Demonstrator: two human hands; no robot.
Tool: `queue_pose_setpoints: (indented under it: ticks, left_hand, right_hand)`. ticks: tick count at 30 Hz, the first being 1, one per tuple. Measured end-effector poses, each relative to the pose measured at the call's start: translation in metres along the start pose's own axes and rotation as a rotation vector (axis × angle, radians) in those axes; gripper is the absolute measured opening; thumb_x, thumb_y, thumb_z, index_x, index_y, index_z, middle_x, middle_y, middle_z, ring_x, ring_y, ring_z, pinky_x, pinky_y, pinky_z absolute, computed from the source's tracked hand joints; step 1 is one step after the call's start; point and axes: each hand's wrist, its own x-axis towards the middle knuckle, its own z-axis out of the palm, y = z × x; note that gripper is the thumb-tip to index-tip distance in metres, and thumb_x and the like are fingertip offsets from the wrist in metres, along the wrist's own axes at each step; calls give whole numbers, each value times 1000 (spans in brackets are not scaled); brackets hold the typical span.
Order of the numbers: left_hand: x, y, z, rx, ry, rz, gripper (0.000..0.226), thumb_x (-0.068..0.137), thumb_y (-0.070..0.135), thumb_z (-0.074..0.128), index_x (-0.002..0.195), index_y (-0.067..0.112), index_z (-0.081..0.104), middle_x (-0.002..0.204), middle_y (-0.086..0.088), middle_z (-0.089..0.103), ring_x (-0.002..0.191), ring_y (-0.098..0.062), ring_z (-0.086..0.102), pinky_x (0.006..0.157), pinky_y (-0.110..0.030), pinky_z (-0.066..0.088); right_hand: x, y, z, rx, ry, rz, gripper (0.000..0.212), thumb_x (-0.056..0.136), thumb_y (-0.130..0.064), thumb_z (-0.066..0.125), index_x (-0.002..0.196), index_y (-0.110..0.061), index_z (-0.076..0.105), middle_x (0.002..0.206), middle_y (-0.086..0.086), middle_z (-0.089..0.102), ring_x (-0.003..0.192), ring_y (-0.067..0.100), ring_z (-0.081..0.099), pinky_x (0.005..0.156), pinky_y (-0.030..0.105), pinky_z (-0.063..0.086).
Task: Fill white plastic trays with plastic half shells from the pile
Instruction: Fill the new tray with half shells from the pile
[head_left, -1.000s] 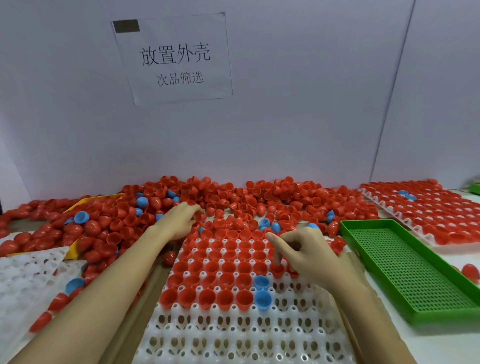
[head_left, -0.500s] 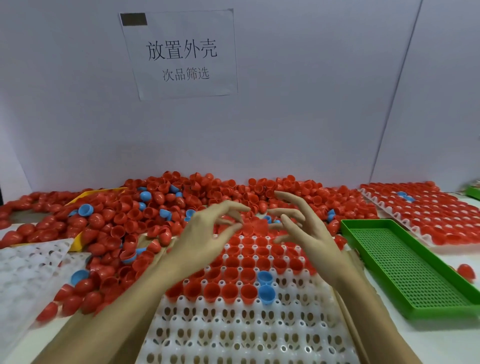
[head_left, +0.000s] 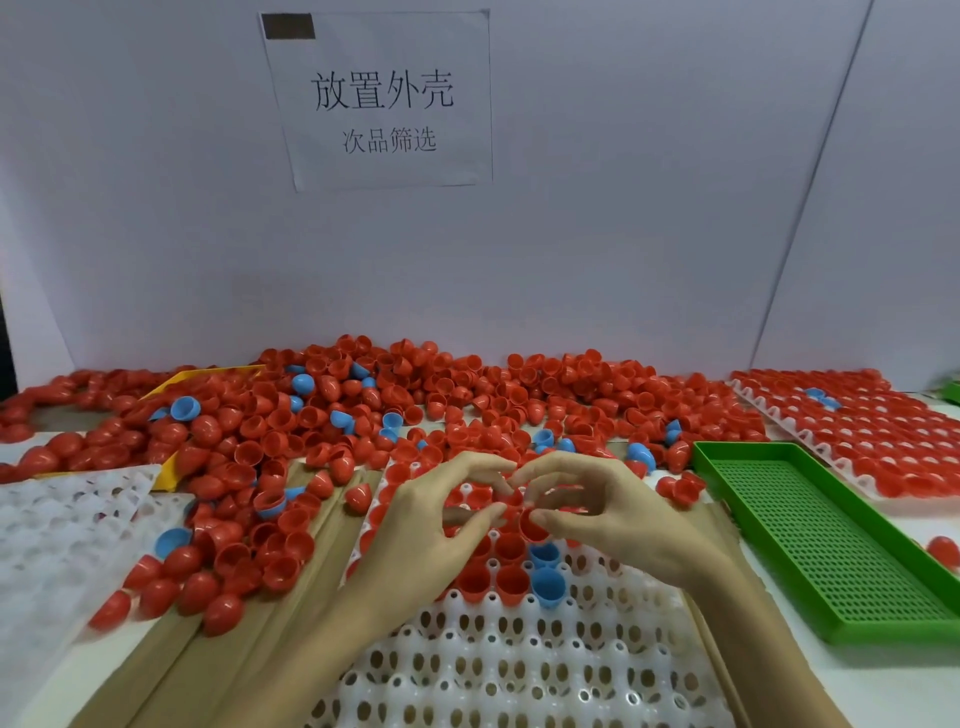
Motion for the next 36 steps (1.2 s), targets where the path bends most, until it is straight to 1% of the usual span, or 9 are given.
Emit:
queue_pose_setpoints:
  ticks: [3,6,10,14,18,20,26,32,36]
  left_hand:
    - [3,-1,-1,-46,-2,-8,45,95,10,72,133,32,61,129,19,65,122,-1,63,89,-21,59]
    - [6,-4,-8,-104,-87,13,45,101,14,64,141,31,55,145,22,55,129,-1,59,99,-19,53]
    - [8,-22,-26,85,14,22,39,103,13,59,138,29,59,141,24,55,126,0,59,104,-24,51]
    - [7,-43,-38,259,77,-58,34,103,20,58,136,26,61,138,21,55,134,3,49,115,-36,44]
    - [5,-52,-34,406,-48,-122,38,103,45,50,140,38,56,141,34,43,134,18,34,118,-31,34]
    - [2,-55,-30,483,-115,-118,41,103,51,44,142,40,52,143,36,38,134,17,31,119,-30,30]
    - [-2,-60,-25,550,-191,-131,43,106,50,36,145,36,51,151,28,39,142,6,33,120,-25,27]
    - [-4,-63,-23,577,-200,-149,42,107,49,32,142,37,53,149,29,39,137,15,27,116,-15,18]
    - [-3,-65,-22,602,-205,-128,40,109,46,33,141,37,54,147,29,41,128,22,21,107,-4,12]
  right_hand:
    - [1,-1,-1,-69,65,-24,23,93,-11,79,111,-26,78,104,2,78,99,20,76,93,33,61]
    - [-2,-1,-6,-85,65,0,22,93,-9,79,110,-23,79,103,2,78,96,18,76,89,28,61]
    - [-11,0,-25,-101,86,98,18,90,-11,81,106,-19,82,100,2,80,95,17,76,84,26,60]
    - [-18,-3,-37,-163,40,178,9,86,-26,85,94,-23,83,90,5,79,78,18,73,72,24,58]
    - [-18,-3,-35,-267,-95,225,6,88,-31,85,89,-26,82,83,8,76,65,10,61,62,18,49]
    - [-18,-3,-34,-308,-137,236,8,88,-34,85,88,-28,80,82,9,74,66,12,58,62,21,49]
    - [-18,0,-34,-347,-174,233,8,88,-37,84,91,-30,80,64,-10,63,56,1,50,56,13,42]
    - [-15,6,-29,-432,-183,242,7,88,-38,84,90,-33,80,82,-2,73,64,5,58,63,20,51]
    - [-13,7,-31,-424,-180,234,10,86,-40,85,90,-32,80,83,-1,74,66,6,60,64,23,53]
